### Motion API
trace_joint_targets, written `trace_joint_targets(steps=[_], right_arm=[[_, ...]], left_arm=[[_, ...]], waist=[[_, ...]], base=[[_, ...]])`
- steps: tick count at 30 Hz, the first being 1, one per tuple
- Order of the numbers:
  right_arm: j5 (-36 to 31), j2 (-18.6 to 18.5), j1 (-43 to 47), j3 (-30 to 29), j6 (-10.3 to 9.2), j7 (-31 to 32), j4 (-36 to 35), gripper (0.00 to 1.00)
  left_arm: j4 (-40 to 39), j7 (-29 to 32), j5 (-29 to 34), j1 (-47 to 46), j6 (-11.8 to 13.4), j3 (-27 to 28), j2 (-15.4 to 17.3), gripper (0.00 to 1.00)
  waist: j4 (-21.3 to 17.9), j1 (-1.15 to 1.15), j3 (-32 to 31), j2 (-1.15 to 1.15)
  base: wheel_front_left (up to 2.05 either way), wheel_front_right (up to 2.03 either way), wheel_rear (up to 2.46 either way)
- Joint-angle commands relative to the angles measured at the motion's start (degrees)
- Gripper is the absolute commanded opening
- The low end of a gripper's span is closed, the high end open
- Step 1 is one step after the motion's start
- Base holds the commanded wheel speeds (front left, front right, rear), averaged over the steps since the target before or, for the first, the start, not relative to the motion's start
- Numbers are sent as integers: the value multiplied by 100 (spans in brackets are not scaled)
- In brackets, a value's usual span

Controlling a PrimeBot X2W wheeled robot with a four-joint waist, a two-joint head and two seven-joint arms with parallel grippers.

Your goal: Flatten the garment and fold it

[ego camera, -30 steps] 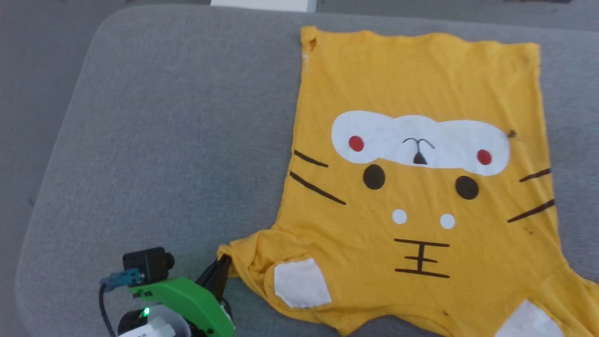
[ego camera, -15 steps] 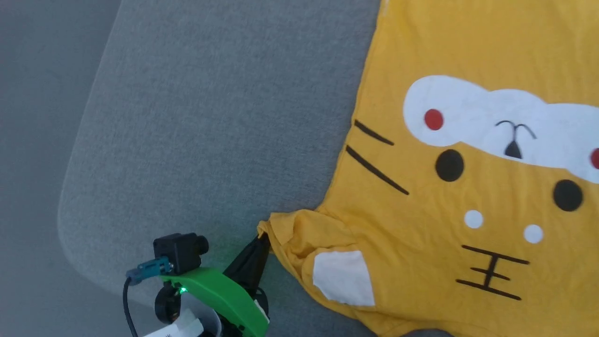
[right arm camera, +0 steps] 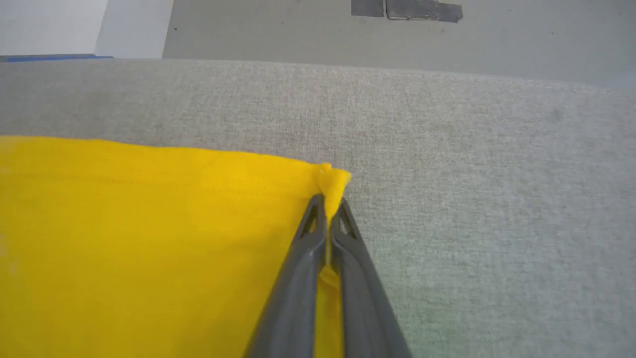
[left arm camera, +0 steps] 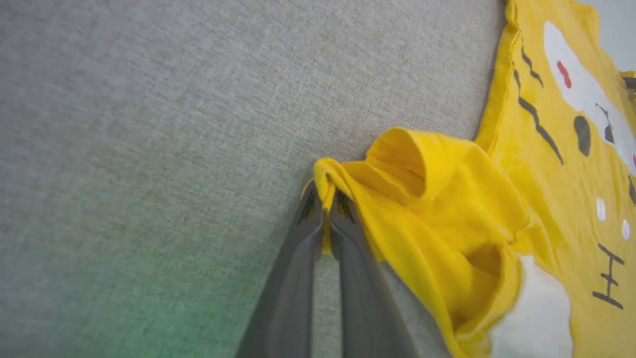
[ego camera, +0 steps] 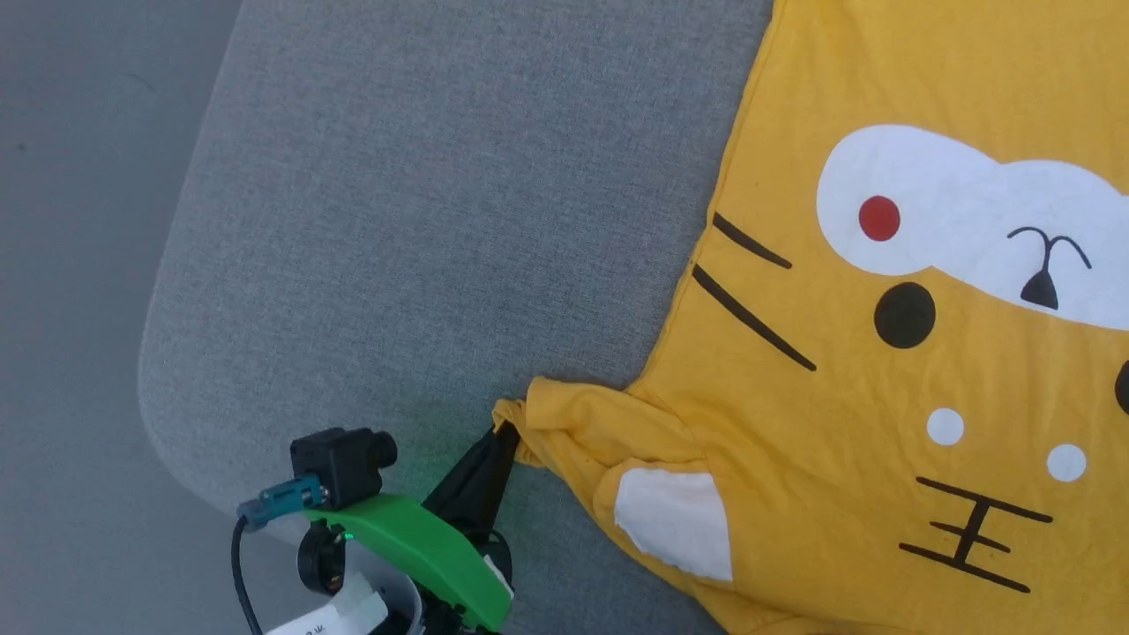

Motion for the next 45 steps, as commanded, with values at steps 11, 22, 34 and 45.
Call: trace_joint_targets(steps=[11,22,34,45], right_arm=[[746,589,2671,-469,-8,-3638,-731,0],[955,1614,4801,-1284,-8,-3893,-1074,0],[882,2047,5200,-1708,-8,-1943,-621,0],[1187,1965,5081,-900,-8,-2290,-1396,100]], left_arm=[[214,201,-16,356,280,227,309,0],[21,432,-124,930,585,464,583,0],[-108,555,-129,1073,692,472,688,0],[-113,560,-137,1045,674,397,673,0]], waist=[[-743,-1,-1595,0],[-1583,-1,-2568,0],[-1841,-1,-2712,0],[-1732,-1,-2687,0]], base=[[0,0,0],[0,0,0],[0,0,0],[0,0,0]])
